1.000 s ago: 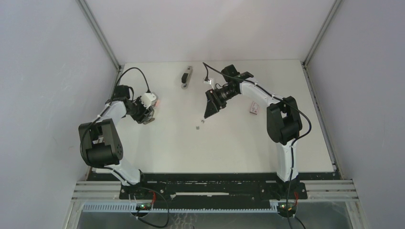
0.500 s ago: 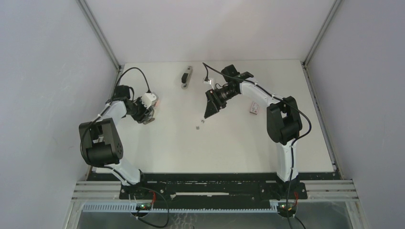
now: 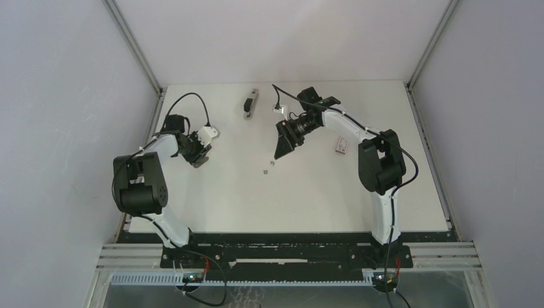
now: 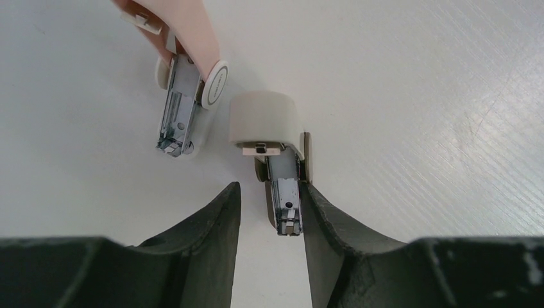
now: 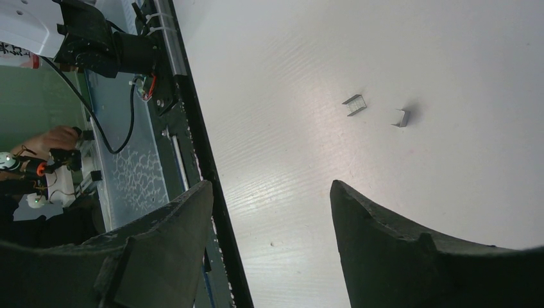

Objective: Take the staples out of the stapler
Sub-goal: Place the stapler at the center of the board.

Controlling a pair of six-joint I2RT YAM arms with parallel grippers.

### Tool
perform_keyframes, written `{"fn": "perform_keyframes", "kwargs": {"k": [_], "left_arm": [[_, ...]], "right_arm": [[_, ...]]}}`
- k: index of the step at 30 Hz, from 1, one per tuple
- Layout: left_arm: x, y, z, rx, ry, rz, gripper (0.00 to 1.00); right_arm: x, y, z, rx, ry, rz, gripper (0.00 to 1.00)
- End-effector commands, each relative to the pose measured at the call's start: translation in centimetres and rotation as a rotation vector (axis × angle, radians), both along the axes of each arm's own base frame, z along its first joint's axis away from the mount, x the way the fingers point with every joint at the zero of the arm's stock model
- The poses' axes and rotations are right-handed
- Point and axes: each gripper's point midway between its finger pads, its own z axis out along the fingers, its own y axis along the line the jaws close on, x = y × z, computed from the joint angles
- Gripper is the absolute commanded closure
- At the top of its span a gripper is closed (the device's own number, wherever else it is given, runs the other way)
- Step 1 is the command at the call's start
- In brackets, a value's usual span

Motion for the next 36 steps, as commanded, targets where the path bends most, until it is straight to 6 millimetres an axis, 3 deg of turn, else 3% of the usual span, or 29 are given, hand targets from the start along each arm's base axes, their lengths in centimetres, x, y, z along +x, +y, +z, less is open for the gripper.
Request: {"fn": "perform_keyframes", "kwargs": {"k": [1, 17, 28, 36], "left_arm": [[2.1, -0.5, 1.7, -0.022, -0.070, -0.007, 0.56], [1.0, -3.0, 0.6, 0.002, 0.023, -0.139, 0.71], [0.6, -3.3, 0.2, 0.031, 0.048, -0.165, 0.67], [1.7, -3.0, 0.9, 0.036, -0.025, -0.122, 0.60]], "right_arm": [[0.2, 0.1, 2.2, 0.035, -0.074, 0.010, 0.33], [0.2, 0.1, 2.7, 0.045, -0.076, 0.011, 0.33], [0.2, 0.0, 2.9, 0.050, -0.077, 0.008, 0.33], [0.2, -0.1, 2.9, 0.047, -0.079, 0.007, 0.33]]}}
